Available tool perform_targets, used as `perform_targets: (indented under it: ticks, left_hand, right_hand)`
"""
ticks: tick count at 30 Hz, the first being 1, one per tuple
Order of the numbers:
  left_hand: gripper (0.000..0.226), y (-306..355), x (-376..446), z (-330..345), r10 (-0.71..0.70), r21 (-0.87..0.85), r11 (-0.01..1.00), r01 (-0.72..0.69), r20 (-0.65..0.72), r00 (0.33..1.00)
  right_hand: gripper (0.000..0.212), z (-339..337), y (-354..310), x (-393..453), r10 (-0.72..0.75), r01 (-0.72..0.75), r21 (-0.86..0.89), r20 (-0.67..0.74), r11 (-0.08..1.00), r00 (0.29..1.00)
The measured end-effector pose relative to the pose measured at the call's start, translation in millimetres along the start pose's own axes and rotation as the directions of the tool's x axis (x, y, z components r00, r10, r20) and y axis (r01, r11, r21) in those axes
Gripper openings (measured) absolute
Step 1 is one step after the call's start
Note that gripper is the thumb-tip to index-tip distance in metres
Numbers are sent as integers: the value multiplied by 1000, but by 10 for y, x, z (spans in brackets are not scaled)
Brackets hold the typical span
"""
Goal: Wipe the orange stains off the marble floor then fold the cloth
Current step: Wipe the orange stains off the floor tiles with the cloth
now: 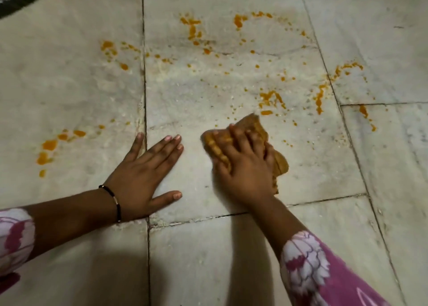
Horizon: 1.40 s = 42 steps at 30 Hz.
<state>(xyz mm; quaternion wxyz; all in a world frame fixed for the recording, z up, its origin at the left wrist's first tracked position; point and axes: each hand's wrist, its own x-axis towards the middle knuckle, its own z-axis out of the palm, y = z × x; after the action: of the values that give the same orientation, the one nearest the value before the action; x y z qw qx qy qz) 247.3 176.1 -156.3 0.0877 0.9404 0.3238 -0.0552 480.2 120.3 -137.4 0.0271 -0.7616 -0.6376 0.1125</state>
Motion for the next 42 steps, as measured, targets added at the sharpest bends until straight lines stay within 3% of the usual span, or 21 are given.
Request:
perform_targets:
  ticks: [3,5,8,11,14,17,19,21,24,26,29,32,34,36,38,40,42]
  left_hand:
    - [85,6,18,-5,3,-4,1000,-3,-8,1000]
    - [85,22,-4,-1,-11,-8,1000,11,-12,1000]
    - [85,38,0,1,-11,1,1000,11,-26,1000]
    - [84,50,-21,-4,-32,-26,999,32,-28,999]
    - [83,65,-74,-10,-21,-36,999,21,-20,1000]
    - [83,145,-107,-38,-21,-49,999,20,-12,1000]
    - [83,258,-59,-56,31,-45,999,-32,-23,999]
    - [83,386,23,-44,124,-30,992,-125,-34,992]
    - [84,523,85,30,218,-31,975,-218,-15,976]
    - [85,551,92,78,237,-33,971,-236,5,972]
    - [85,557,69,100,224,-32,974,-224,-2,975]
    - [85,554,72,100,230,-16,973,-229,5,973]
    - [86,545,67,107,223,-8,975,-223,18,975]
    - [86,544,80,107,225,-1,974,-225,26,974]
    - [86,544,89,97,226,-2,974,-226,33,974]
    - [86,547,84,91,224,-13,975,-223,29,974]
    - [86,551,84,87,222,-22,975,-221,21,975]
  right_hand:
    - [56,-53,333,-158,212,-212,7,-77,977,974]
    - [56,-11,293,-587,260,-261,3,-94,965,961]
    - [60,139,173,-1255,161,-162,-18,-39,987,986]
    - [58,84,424,-1387,133,-134,-33,-20,990,991]
    - [53,-52,779,-1099,295,-300,-86,-69,950,953]
    - [58,-146,790,-595,487,-490,-8,-103,871,867]
    - [60,-137,597,-297,437,-441,-15,-110,897,893]
    - [58,-68,358,-195,278,-283,-37,-98,958,956]
    - [57,32,267,-555,48,-55,-117,-66,992,997]
    - [57,54,486,-973,24,-27,-124,-24,992,999]
    - [58,-70,1023,-1288,206,-207,-143,-25,968,978]
    - [59,-226,1385,-951,498,-501,-65,-55,863,865]
    - [54,-287,1400,-509,581,-581,26,-85,813,809]
    - [54,-325,1228,-130,560,-557,55,-66,829,826]
    - [56,-310,975,-29,435,-434,24,-54,901,899]
    - [57,-226,815,-280,270,-271,-44,-43,961,962]
    - [59,-184,871,-668,218,-221,-92,-43,971,975]
